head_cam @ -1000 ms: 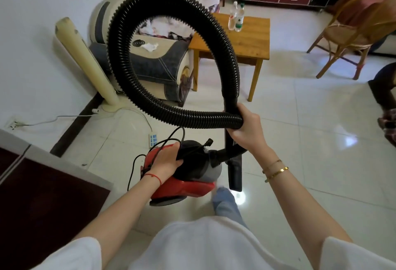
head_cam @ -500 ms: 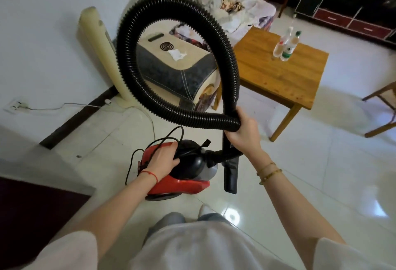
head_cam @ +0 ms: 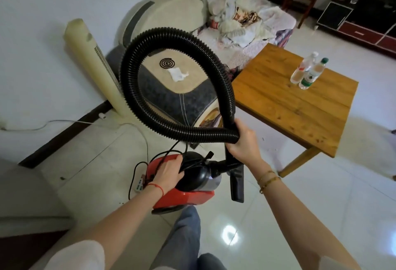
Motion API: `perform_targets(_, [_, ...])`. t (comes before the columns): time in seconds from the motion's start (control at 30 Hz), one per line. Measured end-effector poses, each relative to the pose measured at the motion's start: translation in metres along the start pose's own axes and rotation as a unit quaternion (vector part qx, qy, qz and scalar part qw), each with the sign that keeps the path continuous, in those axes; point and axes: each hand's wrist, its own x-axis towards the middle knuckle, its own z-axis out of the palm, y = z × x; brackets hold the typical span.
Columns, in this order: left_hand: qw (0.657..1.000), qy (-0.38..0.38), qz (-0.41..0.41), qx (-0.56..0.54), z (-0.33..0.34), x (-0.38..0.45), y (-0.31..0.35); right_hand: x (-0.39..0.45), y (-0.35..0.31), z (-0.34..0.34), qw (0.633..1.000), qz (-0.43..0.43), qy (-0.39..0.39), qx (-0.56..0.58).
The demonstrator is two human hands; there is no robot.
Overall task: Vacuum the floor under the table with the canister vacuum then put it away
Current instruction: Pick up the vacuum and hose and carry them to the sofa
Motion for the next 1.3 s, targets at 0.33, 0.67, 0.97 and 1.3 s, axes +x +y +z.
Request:
perform_targets(0.33, [0.999, -0.016, -0.043, 0.017, 0.079, 0.165, -0.029, 0.132, 0.143, 0.077, 0.999, 0.027, -0.026, -0.004])
perform_targets(0.67, [0.998, 0.000, -0.059, -0.010, 0.233, 0.288, -0.120, 0.186, 0.317, 0.225, 0.999, -0.011, -0.032, 0.006])
perform_targets(0.97, [0.997, 0.010, -0.034, 0.070, 0.319, 0.340, -0.192, 0.187, 0.407, 0.318, 0.998, -0.067, 0.009, -0.007])
perform_targets(1.3, [0.994, 0.036, -0.056, 0.086, 0.364, 0.362, -0.227, 0.204, 0.436, 0.380, 0.996, -0.054, 0.061, 0.026])
